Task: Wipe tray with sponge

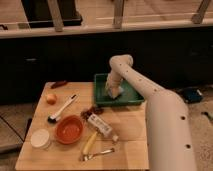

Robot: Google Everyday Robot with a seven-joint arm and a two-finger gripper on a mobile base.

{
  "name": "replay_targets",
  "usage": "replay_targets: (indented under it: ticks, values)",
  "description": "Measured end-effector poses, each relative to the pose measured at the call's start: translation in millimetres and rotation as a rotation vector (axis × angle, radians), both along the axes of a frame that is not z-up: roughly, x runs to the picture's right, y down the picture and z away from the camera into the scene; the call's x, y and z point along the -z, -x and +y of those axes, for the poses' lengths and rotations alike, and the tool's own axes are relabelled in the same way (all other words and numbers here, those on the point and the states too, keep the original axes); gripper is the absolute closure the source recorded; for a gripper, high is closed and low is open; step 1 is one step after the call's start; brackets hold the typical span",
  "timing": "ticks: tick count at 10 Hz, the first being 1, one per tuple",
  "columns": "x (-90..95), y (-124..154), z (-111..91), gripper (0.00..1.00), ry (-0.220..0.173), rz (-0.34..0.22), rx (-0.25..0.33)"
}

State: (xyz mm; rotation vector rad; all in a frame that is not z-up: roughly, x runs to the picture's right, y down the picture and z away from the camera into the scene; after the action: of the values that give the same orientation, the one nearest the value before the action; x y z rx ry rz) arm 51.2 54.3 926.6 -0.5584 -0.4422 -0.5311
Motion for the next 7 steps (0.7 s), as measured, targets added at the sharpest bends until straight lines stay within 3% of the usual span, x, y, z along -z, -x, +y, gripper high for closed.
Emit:
replay_targets:
  ticks: [2, 3, 5, 7]
  values:
    - [13.9, -11.8, 19.8, 0.96, 0.007, 0.026, -0.016]
    - [18.7, -32.4, 27.2, 0.96, 0.01, 0.06, -0.029]
    - [15.9, -48.1, 22.4, 0.96, -0.004, 0.093, -0.046]
    - [-1.5, -62.9, 0.2, 0.96, -0.021, 0.132, -0.058]
